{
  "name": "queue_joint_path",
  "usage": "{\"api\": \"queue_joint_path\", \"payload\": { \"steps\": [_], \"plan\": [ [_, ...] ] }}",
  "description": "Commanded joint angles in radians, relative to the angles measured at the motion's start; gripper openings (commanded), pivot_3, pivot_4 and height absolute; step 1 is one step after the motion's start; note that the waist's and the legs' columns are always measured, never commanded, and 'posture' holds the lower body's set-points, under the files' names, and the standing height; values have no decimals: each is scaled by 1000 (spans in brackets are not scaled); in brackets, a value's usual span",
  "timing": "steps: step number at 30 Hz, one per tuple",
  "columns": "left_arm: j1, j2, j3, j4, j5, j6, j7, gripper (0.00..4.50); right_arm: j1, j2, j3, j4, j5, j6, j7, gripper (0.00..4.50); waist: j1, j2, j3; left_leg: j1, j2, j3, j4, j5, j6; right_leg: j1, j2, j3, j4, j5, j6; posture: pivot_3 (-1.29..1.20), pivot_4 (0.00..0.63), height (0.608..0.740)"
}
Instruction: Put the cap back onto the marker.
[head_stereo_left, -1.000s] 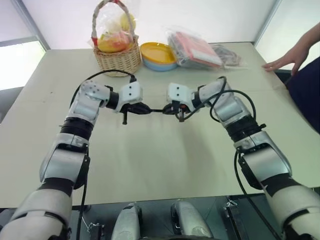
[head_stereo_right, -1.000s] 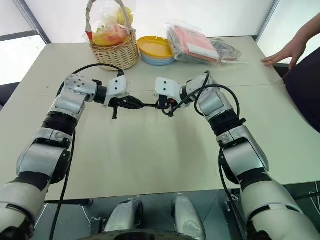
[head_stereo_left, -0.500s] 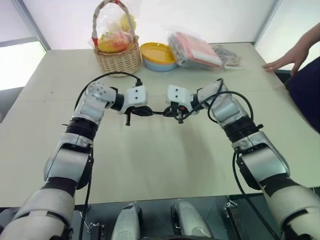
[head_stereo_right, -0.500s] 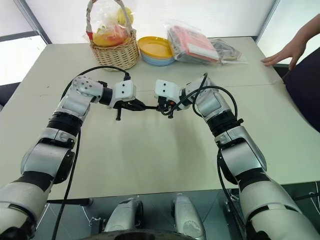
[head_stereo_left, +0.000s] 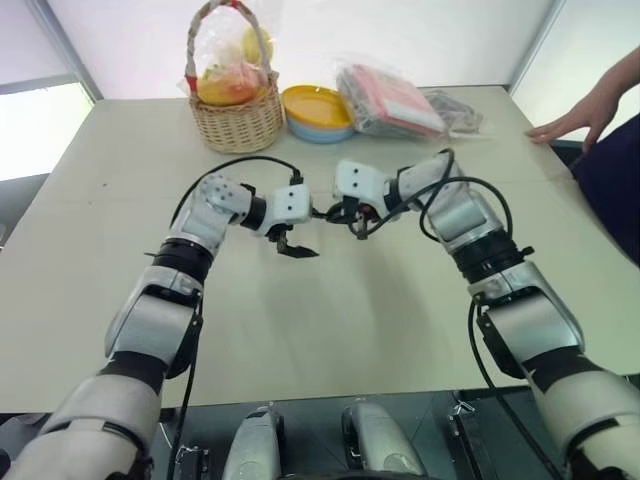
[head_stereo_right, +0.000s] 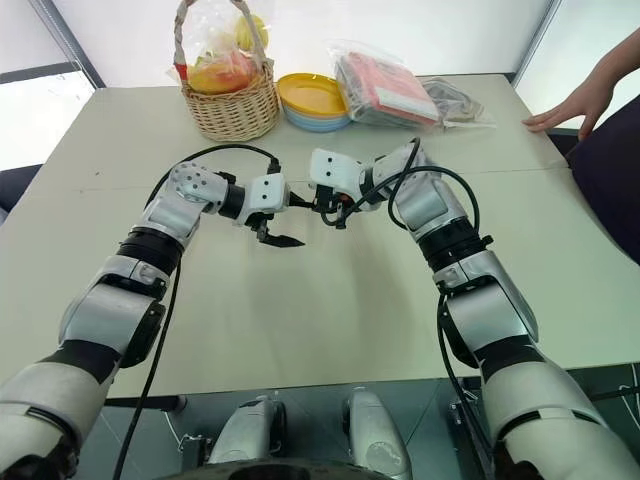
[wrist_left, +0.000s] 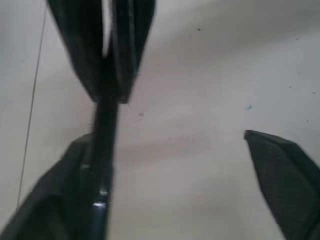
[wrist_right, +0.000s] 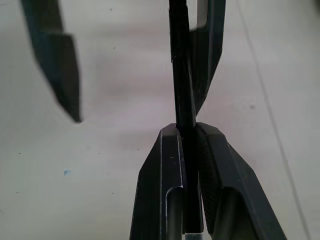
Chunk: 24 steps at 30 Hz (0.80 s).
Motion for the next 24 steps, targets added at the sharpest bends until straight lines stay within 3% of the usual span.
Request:
{"api": "queue_joint_path", "payload": {
  "steps": [1, 13, 17, 19, 24],
  "plan": [
    [-29, 10, 12, 0, -12, -30, 33, 4476, -10, -16, -27, -44, 23, 2, -3, 0, -2, 0, 0, 0, 0, 0, 0, 0, 0, 0, 0, 0, 0, 0, 0, 0, 150, 740],
    [-8, 39, 94, -37, -121, -16, 56, 4476, 91, -98, -45, -79, 41, 75, 2, 0, 2, 0, 0, 0, 0, 0, 0, 0, 0, 0, 0, 0, 0, 0, 0, 0, 150, 740],
    [52, 85, 100, -153, -163, 49, -5, 4476, 109, -108, -167, -99, 89, 260, -122, 0, -1, 0, 0, 0, 0, 0, 0, 0, 0, 0, 0, 0, 0, 0, 0, 0, 150, 740],
    [104, 117, 111, -252, -197, 113, -29, 4476, 131, -125, -262, -167, 133, 425, -183, 0, -1, 0, 0, 0, 0, 0, 0, 0, 0, 0, 0, 0, 1, 0, 0, 0, 150, 740],
    [223, 166, 138, -467, -303, 321, -57, 4476, 233, -162, -358, -389, 198, 712, -264, 0, 4, 0, 0, 0, 1, -1, 0, 0, 0, 0, 0, 0, 1, 0, 0, 0, 150, 740]
  ]
}}
